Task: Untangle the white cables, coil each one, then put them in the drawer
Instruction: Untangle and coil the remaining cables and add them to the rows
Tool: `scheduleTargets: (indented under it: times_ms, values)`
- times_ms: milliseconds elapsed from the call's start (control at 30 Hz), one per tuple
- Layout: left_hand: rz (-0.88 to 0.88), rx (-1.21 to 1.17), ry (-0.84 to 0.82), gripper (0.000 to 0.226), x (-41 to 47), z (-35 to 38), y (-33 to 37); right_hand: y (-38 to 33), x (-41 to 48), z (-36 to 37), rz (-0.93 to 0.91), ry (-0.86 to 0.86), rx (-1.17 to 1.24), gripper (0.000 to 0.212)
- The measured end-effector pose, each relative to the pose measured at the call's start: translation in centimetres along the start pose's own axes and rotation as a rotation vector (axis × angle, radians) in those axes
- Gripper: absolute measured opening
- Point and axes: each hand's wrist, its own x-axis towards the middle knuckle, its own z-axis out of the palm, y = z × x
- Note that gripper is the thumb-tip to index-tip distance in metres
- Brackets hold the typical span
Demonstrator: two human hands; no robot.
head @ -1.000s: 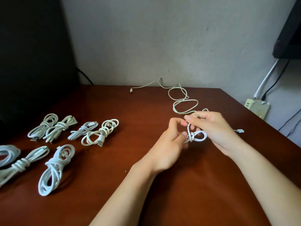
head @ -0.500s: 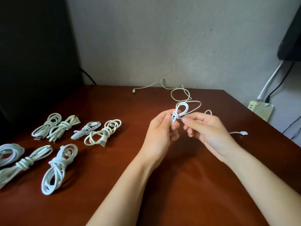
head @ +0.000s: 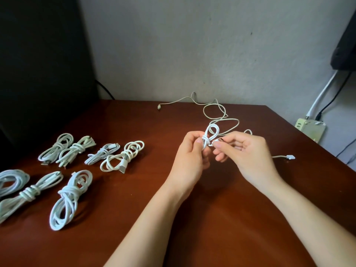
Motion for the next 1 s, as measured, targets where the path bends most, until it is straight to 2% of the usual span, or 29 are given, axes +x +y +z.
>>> scheduleTargets:
  times_ms: [233, 533, 767, 1000]
  values:
    - [0.246, 0.51, 0.003, 0.018, -0.5, -0.3, -0.4, -0.4, 0.2, -0.3, 0.099, -0.009, -0.056, 0.022]
    - [0.378, 0.682, -0.059, 0.016, -1.1, -0.3, -0.4, -0.9, 0.3, -0.8, 0.203, -0.049, -0.043, 0.027]
    - [0.325, 0.592, -0.098, 0.018, -1.0, -0.5, -0.1, -1.0, 0.3, -0.9, 0.219, -0.017, -0.055, 0.026]
    - [0.103, 0.26, -0.179, 0.02, -0.9, -0.1, 0.2, -0.6, 0.4, -1.2, 0.152, 0.04, -0.085, 0.021]
